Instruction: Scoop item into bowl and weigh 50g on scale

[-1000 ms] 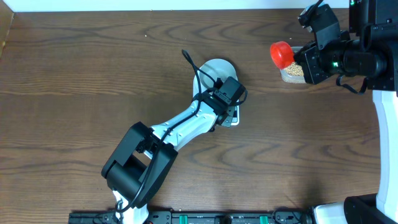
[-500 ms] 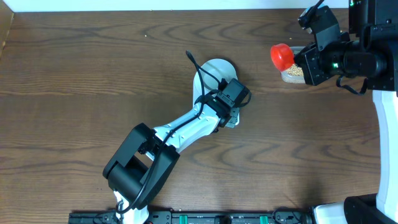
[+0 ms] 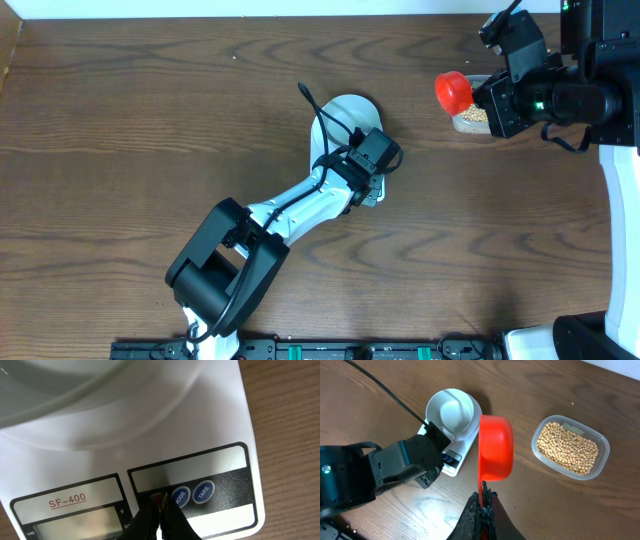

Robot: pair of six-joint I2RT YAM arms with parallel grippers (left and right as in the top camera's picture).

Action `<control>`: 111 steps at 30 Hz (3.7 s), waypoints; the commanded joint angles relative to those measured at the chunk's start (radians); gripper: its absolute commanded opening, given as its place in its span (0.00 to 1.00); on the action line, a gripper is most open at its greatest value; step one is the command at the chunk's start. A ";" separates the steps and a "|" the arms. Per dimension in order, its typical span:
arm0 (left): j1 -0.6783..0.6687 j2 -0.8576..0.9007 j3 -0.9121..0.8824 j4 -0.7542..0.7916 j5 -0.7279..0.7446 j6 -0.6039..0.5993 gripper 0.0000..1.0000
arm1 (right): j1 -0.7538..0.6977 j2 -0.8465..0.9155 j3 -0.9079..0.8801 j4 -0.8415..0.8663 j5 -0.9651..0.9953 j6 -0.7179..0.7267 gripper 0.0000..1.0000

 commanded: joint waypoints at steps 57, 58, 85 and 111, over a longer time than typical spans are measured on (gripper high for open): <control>-0.002 -0.197 0.008 -0.089 -0.150 0.017 0.07 | 0.005 -0.053 0.018 -0.017 0.001 -0.027 0.01; -0.002 -0.232 0.008 -0.093 -0.149 0.021 0.07 | 0.005 -0.053 0.018 -0.013 0.001 -0.028 0.01; 0.024 -0.325 0.006 -0.198 0.048 0.206 0.07 | 0.005 -0.020 0.018 0.173 0.020 -0.204 0.01; 0.020 -0.023 -0.008 -0.041 0.056 0.212 0.07 | 0.005 -0.002 0.018 0.149 0.019 -0.203 0.01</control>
